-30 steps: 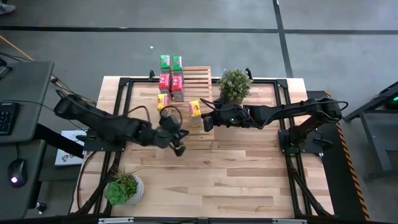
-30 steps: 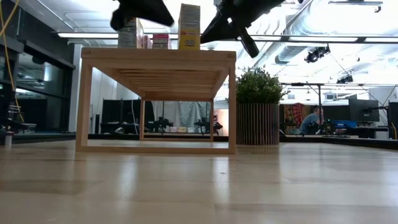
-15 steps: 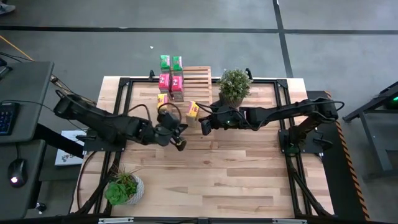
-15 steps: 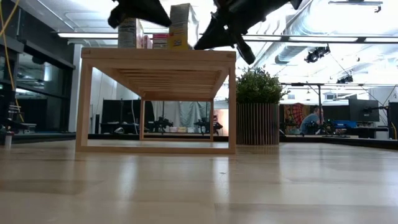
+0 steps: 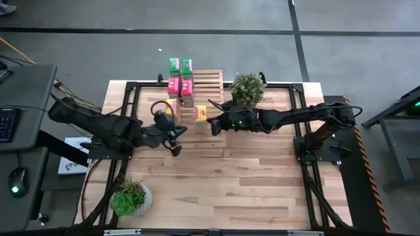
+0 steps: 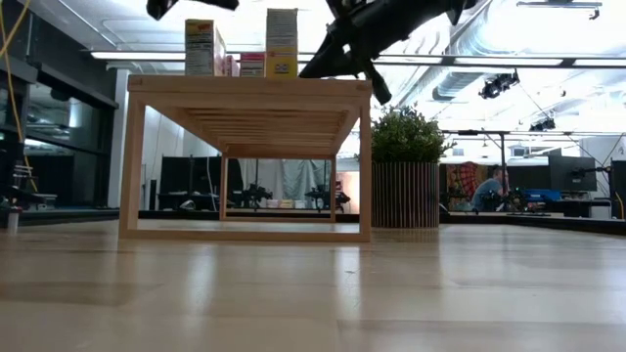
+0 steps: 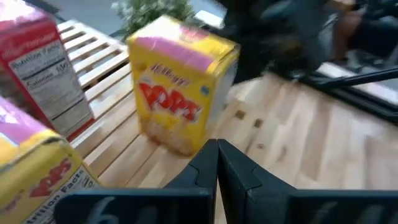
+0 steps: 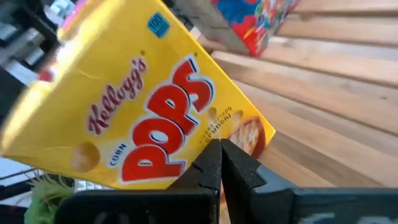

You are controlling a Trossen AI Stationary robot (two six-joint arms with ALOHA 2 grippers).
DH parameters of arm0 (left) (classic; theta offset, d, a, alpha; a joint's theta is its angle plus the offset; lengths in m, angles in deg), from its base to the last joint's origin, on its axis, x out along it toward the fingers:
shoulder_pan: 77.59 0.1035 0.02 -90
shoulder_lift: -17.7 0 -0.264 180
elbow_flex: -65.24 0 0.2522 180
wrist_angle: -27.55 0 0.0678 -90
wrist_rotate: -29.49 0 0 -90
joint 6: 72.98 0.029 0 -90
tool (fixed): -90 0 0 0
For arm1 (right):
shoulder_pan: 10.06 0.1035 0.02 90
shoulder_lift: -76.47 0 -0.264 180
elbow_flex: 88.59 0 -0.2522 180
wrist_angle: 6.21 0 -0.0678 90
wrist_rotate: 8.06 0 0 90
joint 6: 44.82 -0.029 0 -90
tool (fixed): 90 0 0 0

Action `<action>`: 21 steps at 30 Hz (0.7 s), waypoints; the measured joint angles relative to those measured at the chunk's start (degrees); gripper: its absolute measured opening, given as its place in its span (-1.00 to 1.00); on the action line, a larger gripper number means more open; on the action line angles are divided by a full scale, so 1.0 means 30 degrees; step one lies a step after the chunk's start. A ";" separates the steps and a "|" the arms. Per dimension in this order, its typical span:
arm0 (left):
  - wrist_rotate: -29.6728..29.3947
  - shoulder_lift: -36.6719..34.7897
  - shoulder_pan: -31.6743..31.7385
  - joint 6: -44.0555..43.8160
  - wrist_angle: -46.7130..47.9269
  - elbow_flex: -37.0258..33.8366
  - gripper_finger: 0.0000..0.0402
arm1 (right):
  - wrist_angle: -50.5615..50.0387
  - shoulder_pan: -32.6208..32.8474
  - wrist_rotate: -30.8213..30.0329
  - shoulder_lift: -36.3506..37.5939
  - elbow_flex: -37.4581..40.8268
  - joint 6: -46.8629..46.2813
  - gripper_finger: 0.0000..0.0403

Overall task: Stack cereal on shelf
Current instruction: Put the yellow cereal box aligned with the other yellow cereal box on the shelf

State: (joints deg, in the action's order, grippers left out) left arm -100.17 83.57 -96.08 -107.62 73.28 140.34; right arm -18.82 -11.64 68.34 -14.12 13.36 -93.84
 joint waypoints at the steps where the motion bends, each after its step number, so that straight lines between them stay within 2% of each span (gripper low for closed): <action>1: 0.0134 -0.0278 -0.0082 0.0185 -0.0061 0.0000 -1.00 | 0.0113 -0.0025 0.0202 -0.0148 0.0000 -0.0003 -1.00; 7: 0.0987 -0.2178 -0.0369 0.0270 -0.0169 0.0000 -1.00 | 0.1493 -0.0018 0.0837 -0.1457 0.0029 -0.0914 -1.00; 13: 0.1922 -0.3642 -0.0400 0.0309 -0.0055 0.0007 -1.00 | 0.2441 -0.0035 0.0839 -0.1593 0.0029 -0.1574 -1.00; 21: 0.1152 -0.4914 -0.0356 0.1623 -0.0053 0.0015 -1.00 | 0.2645 -0.0084 0.0585 -0.2659 -0.1234 -0.2094 -1.00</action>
State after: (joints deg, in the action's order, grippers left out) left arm -96.72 68.83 -97.15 -102.75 73.12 140.39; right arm -10.89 -11.89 70.09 -22.10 9.66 -100.12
